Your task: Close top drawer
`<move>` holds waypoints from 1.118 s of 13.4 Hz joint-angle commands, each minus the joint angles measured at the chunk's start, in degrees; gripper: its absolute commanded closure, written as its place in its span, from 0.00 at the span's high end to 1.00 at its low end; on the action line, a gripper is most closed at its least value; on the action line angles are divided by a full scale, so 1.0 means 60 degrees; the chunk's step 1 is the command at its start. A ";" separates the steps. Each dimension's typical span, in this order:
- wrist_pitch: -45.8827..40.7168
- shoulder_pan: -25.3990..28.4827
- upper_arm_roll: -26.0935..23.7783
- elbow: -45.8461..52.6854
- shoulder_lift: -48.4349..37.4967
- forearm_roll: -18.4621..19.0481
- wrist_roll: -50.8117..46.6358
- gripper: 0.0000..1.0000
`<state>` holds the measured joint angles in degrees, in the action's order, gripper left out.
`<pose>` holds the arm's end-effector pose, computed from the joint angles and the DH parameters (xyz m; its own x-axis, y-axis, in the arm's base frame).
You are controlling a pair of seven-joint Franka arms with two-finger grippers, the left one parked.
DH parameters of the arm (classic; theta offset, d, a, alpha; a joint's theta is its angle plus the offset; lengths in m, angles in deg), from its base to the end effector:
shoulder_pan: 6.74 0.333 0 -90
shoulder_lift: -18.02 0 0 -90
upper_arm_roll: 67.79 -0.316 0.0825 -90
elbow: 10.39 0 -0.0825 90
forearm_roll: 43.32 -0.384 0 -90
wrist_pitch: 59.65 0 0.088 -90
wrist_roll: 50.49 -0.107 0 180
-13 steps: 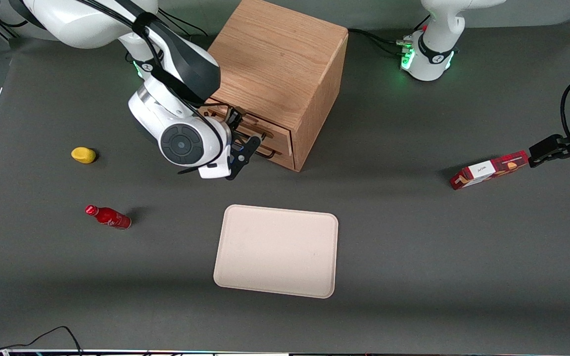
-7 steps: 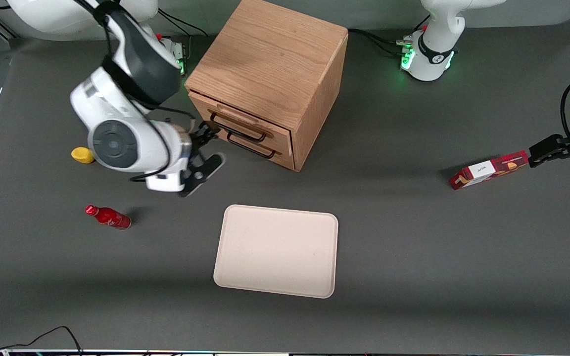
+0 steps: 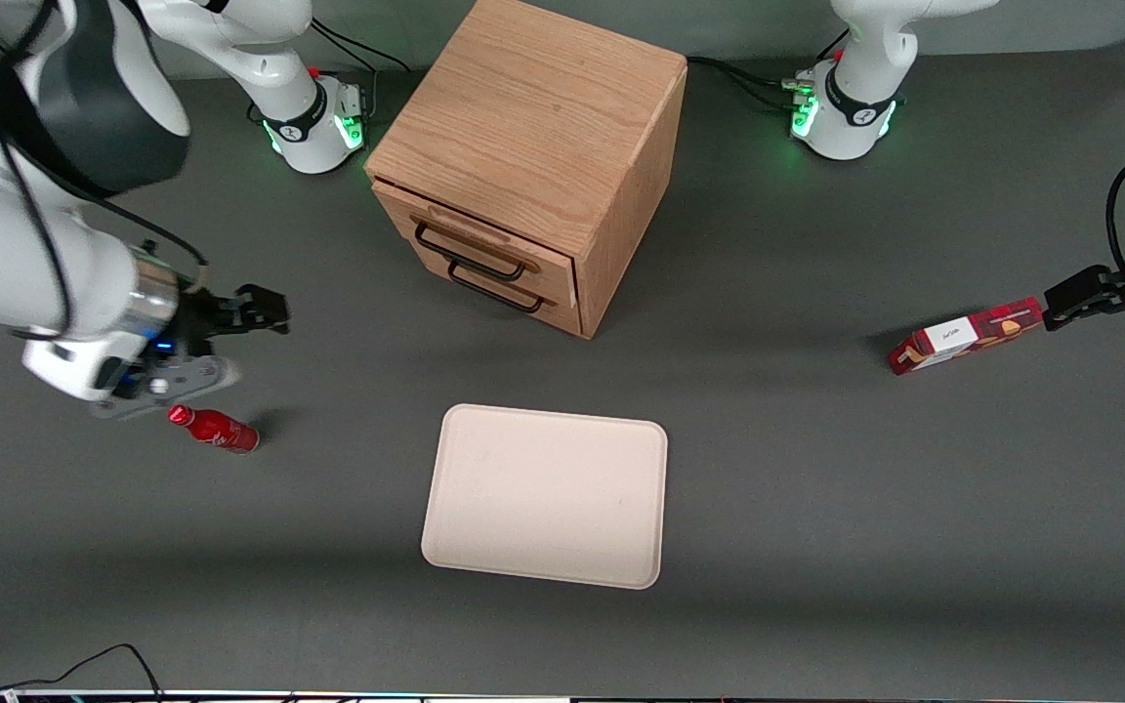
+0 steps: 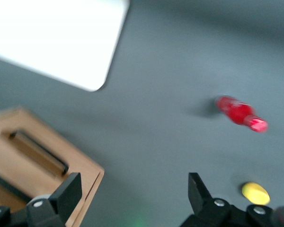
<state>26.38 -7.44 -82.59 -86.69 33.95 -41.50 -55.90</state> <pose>0.6141 0.1272 0.5706 0.9841 0.1452 -0.1023 0.1430 -0.9893 -0.0289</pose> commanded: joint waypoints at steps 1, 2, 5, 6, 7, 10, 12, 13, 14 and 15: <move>0.1069 0.0146 0.0984 -0.1152 -0.1040 0.0194 -0.0930 1.00; 0.1289 0.0146 0.1307 -0.1547 -0.1348 0.0151 -0.0901 1.00; 0.2139 0.0161 0.1822 -0.2953 -0.2315 0.0121 -0.1003 1.00; 0.2156 0.0161 0.1924 -0.3175 -0.2535 0.0121 -0.1003 1.00; 0.2141 0.0161 0.1998 -0.3366 -0.2726 0.0121 -0.1018 1.00; 0.2156 0.0175 0.2188 -0.4025 -0.3196 0.0077 -0.0915 1.00; 0.2156 0.0219 0.2218 -0.4100 -0.3299 -0.0011 -0.0901 1.00; 0.2141 0.0234 0.2218 -0.4100 -0.3314 -0.0040 -0.0901 1.00; 0.2112 0.0234 0.2218 -0.4100 -0.3329 -0.0084 -0.0901 1.00; 0.2083 0.0234 0.2218 -0.4114 -0.3401 -0.0084 -0.0886 1.00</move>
